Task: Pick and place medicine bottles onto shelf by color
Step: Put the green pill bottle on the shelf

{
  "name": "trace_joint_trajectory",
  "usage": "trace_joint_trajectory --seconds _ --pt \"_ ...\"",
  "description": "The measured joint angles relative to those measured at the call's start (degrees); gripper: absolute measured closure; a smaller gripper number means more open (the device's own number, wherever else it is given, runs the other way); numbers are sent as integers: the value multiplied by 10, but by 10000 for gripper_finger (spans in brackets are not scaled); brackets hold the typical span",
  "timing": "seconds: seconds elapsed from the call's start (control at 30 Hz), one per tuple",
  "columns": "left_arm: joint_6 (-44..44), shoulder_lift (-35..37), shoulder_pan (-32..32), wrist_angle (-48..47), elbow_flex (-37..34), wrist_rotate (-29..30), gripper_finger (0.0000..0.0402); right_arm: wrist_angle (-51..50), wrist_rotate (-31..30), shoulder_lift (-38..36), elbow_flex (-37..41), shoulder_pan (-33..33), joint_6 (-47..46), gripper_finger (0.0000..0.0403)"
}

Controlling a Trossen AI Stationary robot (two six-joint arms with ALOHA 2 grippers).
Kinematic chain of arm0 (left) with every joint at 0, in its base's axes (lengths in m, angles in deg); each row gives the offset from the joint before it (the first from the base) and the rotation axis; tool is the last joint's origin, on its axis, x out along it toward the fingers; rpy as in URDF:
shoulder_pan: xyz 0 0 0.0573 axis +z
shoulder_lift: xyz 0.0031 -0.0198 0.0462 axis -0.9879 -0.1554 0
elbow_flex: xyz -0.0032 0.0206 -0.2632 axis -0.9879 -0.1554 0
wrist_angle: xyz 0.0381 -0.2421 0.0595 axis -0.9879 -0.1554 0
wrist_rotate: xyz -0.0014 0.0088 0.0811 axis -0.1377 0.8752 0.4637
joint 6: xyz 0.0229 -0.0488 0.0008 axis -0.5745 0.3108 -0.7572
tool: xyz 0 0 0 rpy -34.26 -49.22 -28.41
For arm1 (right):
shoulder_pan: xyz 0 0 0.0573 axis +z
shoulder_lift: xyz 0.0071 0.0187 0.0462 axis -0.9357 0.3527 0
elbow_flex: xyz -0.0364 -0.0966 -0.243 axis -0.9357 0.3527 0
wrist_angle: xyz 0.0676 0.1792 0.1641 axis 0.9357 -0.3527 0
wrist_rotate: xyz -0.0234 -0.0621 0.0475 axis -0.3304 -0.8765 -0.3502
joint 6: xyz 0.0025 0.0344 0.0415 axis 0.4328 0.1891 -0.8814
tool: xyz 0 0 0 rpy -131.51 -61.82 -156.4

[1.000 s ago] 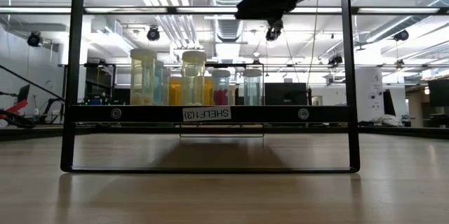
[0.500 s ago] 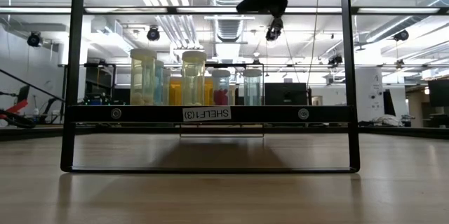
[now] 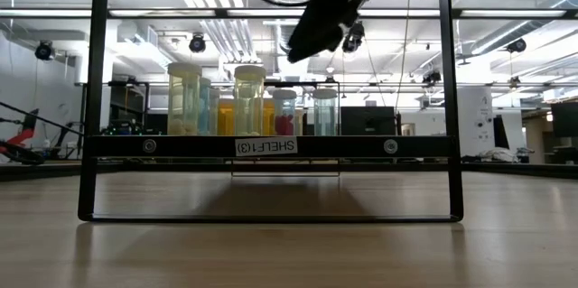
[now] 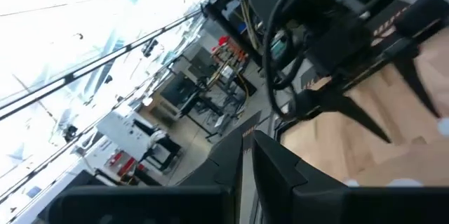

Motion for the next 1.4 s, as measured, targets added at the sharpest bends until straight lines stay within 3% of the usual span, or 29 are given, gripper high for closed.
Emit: trace_joint_trajectory --seconds 0.3,0.53,1.03,1.4 --pt "-20 53 23 49 -55 -2 386 4 59 67 -65 -11 21 219" --pt "-35 65 23 60 -63 -12 386 18 59 94 -81 8 16 241" --pt "-24 59 23 61 -65 -43 386 50 -74 104 -86 59 15 202" --pt "-34 55 23 75 -63 -54 386 44 -81 120 -87 76 -22 202"
